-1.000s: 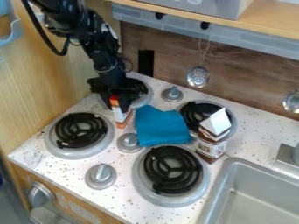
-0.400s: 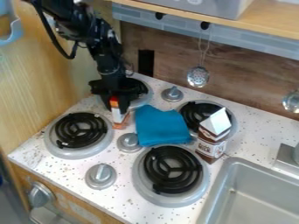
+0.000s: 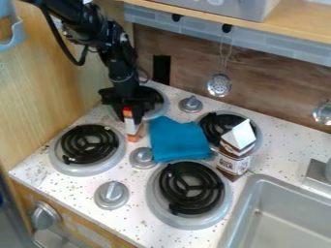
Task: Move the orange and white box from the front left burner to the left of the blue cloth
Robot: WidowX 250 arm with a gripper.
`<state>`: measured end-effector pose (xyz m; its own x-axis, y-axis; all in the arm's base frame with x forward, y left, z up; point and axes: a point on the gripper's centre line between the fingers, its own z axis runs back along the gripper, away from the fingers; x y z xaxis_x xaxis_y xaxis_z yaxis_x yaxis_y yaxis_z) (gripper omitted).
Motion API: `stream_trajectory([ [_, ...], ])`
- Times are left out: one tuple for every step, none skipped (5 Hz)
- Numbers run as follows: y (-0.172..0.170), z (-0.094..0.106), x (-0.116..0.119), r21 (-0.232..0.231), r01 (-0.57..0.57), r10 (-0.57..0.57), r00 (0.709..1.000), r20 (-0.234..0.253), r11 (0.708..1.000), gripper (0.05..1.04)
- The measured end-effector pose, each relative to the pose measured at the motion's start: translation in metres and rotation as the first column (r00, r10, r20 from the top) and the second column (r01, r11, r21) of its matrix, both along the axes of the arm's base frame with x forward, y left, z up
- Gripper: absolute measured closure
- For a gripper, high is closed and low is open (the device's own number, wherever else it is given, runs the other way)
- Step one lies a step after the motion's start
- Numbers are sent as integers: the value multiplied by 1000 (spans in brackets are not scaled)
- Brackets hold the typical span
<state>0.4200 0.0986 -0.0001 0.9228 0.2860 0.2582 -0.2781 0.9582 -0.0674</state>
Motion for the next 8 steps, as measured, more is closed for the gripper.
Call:
stream_trajectory([
  [0,-3,0,-4,-16,16,1000,-5,1000,311],
  [0,-3,0,0,-6,6,1000,-4,1000,73],
  [1,-2,-1,13,8,-8,1000,-7,1000,73],
  [-1,6,-6,10,23,-23,1000,2,1000,77],
  [-1,22,-7,26,43,-44,998,34,999,77],
  [-3,36,-11,29,50,-52,997,61,998,79],
  [-5,50,-20,38,67,-70,994,78,997,82],
  [0,57,-40,42,65,-68,994,86,997,82],
])
